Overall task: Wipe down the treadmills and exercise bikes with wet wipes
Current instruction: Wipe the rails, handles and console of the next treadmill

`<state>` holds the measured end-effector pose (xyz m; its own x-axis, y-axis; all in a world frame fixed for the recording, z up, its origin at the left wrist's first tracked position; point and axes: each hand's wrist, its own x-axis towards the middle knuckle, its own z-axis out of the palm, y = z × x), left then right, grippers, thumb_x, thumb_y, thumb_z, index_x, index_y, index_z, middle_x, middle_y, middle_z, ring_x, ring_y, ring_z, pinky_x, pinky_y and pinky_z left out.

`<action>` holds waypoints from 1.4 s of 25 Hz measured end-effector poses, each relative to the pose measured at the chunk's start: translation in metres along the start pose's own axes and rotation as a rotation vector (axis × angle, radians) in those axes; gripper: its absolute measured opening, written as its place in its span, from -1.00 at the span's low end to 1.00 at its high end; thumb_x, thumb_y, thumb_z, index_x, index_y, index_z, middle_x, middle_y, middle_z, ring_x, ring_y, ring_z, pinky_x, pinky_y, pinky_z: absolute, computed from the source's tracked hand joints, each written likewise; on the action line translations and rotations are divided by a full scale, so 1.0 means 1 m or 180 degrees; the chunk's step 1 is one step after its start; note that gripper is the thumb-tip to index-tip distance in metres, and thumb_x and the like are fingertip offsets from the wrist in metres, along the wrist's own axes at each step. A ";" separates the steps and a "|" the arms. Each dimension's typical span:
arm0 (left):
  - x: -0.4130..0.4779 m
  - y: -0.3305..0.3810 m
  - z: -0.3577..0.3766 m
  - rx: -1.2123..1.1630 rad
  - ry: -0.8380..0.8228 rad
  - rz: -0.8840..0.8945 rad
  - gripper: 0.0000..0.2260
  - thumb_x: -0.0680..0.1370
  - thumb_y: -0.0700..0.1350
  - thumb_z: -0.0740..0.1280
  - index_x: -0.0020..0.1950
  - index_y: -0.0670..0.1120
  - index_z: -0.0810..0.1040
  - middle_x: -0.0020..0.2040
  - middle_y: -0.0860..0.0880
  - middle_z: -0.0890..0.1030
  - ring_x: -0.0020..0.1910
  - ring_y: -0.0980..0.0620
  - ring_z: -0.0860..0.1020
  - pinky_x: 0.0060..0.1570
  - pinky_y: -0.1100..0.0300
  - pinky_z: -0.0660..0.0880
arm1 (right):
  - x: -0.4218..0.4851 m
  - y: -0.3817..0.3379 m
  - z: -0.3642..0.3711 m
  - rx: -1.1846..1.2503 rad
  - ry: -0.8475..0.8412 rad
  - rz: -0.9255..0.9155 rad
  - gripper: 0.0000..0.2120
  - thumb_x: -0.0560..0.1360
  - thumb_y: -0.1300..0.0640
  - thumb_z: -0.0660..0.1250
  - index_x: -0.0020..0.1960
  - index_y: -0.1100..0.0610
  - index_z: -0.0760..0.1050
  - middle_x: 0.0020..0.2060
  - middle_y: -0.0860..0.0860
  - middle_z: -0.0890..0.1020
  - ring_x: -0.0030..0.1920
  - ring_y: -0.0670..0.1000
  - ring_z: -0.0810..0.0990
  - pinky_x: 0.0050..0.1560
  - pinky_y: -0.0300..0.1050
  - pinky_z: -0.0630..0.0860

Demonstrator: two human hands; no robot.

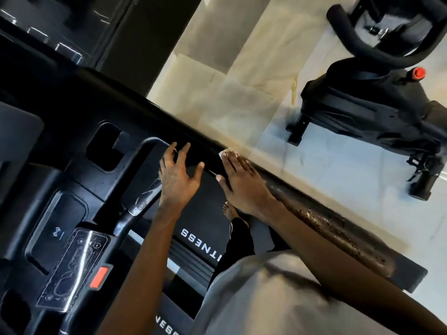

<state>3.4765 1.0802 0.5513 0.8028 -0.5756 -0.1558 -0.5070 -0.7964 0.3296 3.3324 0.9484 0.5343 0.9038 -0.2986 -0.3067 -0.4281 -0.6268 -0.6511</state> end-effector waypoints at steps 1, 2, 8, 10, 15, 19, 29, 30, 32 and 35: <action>0.000 0.002 0.002 -0.0059 0.0020 -0.0081 -0.43 0.58 0.12 0.37 0.55 0.01 0.34 0.56 -0.11 0.19 0.49 -0.17 0.27 0.41 -0.38 0.22 | -0.013 0.004 0.001 -0.0067 -0.0022 -0.0070 -0.36 0.69 -0.11 0.02 0.65 0.14 -0.06 0.63 0.09 -0.02 0.63 0.07 -0.07 0.60 0.09 0.00; 0.001 0.005 0.003 -0.0101 0.0007 -0.0146 -0.42 0.59 0.12 0.36 0.56 0.00 0.32 0.56 -0.10 0.16 0.50 -0.14 0.27 0.41 -0.39 0.18 | -0.028 0.010 0.003 -0.0118 -0.0054 -0.0096 -0.36 0.68 -0.11 0.02 0.65 0.14 -0.09 0.64 0.08 -0.05 0.63 0.06 -0.11 0.61 0.09 -0.02; 0.002 0.009 0.010 -0.0030 -0.0012 -0.0282 -0.43 0.61 0.13 0.31 0.58 0.03 0.27 0.57 -0.06 0.13 0.50 -0.17 0.23 0.42 -0.40 0.06 | -0.002 0.009 0.006 0.0178 -0.0142 0.0087 -0.34 0.68 -0.18 -0.03 0.65 0.12 -0.10 0.63 0.09 -0.03 0.63 0.08 -0.09 0.60 0.12 -0.12; 0.004 0.010 0.010 -0.0046 0.0011 -0.0386 -0.44 0.60 0.12 0.33 0.57 0.05 0.28 0.56 -0.04 0.15 0.51 -0.19 0.22 0.42 -0.40 0.05 | 0.033 0.011 0.001 0.0352 -0.0233 0.0188 -0.35 0.67 -0.22 -0.06 0.63 0.12 -0.01 0.61 0.10 0.10 0.60 0.11 0.08 0.59 0.14 -0.06; 0.009 0.013 0.010 0.0152 -0.0066 -0.0420 -0.43 0.60 0.20 0.28 0.58 0.11 0.26 0.60 0.02 0.13 0.47 -0.24 0.25 0.40 -0.41 0.12 | 0.028 0.026 -0.007 0.0380 -0.0402 0.0422 -0.31 0.66 -0.27 -0.08 0.62 0.15 0.04 0.59 0.14 0.19 0.59 0.12 0.14 0.58 0.12 0.03; 0.013 0.018 0.012 0.0438 -0.0094 -0.0550 -0.43 0.61 0.27 0.21 0.58 0.13 0.23 0.62 0.05 0.10 0.41 -0.29 0.31 0.37 -0.43 0.19 | 0.059 0.013 -0.014 0.0857 -0.0650 0.0256 -0.33 0.67 -0.25 -0.05 0.64 0.12 -0.01 0.62 0.12 0.08 0.61 0.09 0.03 0.58 0.07 -0.08; 0.042 0.019 0.022 0.0719 0.0075 -0.0611 -0.46 0.62 0.19 0.15 0.57 0.01 0.30 0.62 -0.01 0.17 0.26 -0.29 0.51 0.15 -0.20 0.51 | 0.149 0.000 -0.029 0.1345 -0.1279 0.0365 -0.42 0.70 -0.22 -0.11 0.62 0.04 0.09 0.62 0.02 0.13 0.58 0.12 0.16 0.53 0.05 0.10; 0.042 0.020 0.024 0.0754 0.0131 -0.0636 -0.46 0.62 0.20 0.13 0.56 0.01 0.31 0.62 -0.01 0.19 0.22 -0.29 0.52 0.12 -0.19 0.52 | 0.148 0.004 -0.028 0.1289 -0.1279 0.0401 -0.42 0.69 -0.22 -0.12 0.61 0.05 0.11 0.60 0.04 0.17 0.56 0.14 0.20 0.51 0.07 0.13; 0.044 0.019 0.028 0.0763 0.0189 -0.0629 -0.46 0.62 0.21 0.12 0.55 0.00 0.33 0.61 -0.01 0.22 0.19 -0.27 0.54 0.09 -0.17 0.52 | 0.131 0.016 -0.025 0.1113 -0.1266 0.0555 -0.38 0.68 -0.24 -0.12 0.60 0.09 0.14 0.57 0.08 0.24 0.52 0.16 0.28 0.48 0.12 0.20; 0.043 0.019 0.029 0.0742 0.0227 -0.0621 -0.46 0.63 0.22 0.11 0.55 0.00 0.34 0.60 -0.02 0.23 0.23 -0.25 0.53 0.13 -0.16 0.51 | 0.087 0.033 -0.024 0.0872 -0.1129 0.0778 -0.35 0.67 -0.25 -0.11 0.59 0.12 0.14 0.54 0.11 0.29 0.49 0.15 0.33 0.47 0.12 0.23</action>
<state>3.4920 1.0352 0.5234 0.9078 -0.3999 -0.1268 -0.3930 -0.9164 0.0762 3.3974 0.8846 0.5028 0.7428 -0.1202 -0.6587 -0.6536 -0.3434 -0.6744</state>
